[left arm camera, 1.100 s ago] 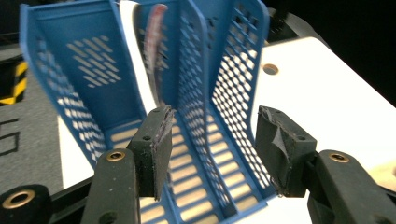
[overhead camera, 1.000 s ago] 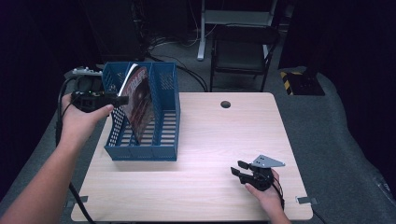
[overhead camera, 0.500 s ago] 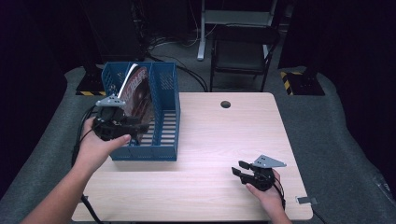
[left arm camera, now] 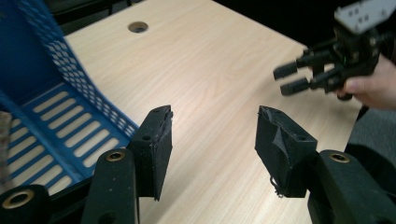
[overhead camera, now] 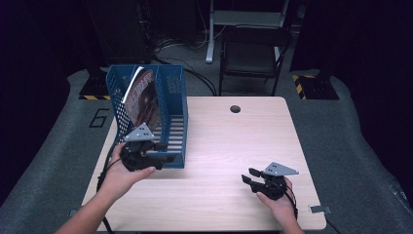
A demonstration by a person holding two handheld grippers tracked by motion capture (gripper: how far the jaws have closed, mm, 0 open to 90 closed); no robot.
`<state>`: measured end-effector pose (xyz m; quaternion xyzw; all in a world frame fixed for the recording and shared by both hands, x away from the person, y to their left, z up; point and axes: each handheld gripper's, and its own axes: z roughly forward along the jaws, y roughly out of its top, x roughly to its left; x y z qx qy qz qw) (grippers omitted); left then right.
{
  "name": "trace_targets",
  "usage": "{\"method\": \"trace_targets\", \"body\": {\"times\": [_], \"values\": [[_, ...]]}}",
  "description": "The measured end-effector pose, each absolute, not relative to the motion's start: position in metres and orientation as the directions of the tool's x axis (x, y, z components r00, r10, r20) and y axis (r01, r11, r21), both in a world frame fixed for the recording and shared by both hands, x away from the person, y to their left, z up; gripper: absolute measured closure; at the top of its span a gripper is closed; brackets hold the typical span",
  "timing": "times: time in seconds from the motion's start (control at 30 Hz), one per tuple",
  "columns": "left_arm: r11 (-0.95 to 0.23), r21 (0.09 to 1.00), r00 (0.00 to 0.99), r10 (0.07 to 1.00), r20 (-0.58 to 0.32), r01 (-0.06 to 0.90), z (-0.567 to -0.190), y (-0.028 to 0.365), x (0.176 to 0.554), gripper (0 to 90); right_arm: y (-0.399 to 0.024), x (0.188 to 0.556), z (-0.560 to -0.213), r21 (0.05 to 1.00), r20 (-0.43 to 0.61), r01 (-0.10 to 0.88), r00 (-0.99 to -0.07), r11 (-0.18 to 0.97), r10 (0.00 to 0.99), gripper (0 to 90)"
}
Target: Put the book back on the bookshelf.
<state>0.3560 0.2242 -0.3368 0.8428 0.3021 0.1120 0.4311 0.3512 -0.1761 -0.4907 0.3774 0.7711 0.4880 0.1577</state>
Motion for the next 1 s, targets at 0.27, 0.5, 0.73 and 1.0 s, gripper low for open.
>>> {"method": "trace_targets", "body": {"times": [0.27, 0.5, 0.73, 1.0], "values": [[-0.447, 0.79, 0.824, 0.553, -0.126, 0.42, -0.383, 0.199, 0.348, 46.7, -0.176, 0.35, -0.489, 0.872, 0.118, 0.424, -0.668, 0.244, 0.735, 55.1], [-0.448, 0.778, 0.81, 0.571, -0.13, 0.441, -0.412, 0.191, 0.346, 46.8, -0.176, 0.35, -0.489, 0.874, 0.116, 0.419, -0.668, 0.244, 0.735, 55.1], [-0.44, 0.765, 0.796, 0.586, -0.152, 0.47, -0.434, 0.195, 0.344, 46.7, -0.176, 0.35, -0.487, 0.878, 0.107, 0.409, -0.673, 0.248, 0.732, 55.1], [-0.426, 0.764, 0.793, 0.583, -0.178, 0.485, -0.456, 0.204, 0.341, 46.5, -0.175, 0.349, -0.488, 0.878, 0.11, 0.412, -0.671, 0.246, 0.733, 55.1]]}}
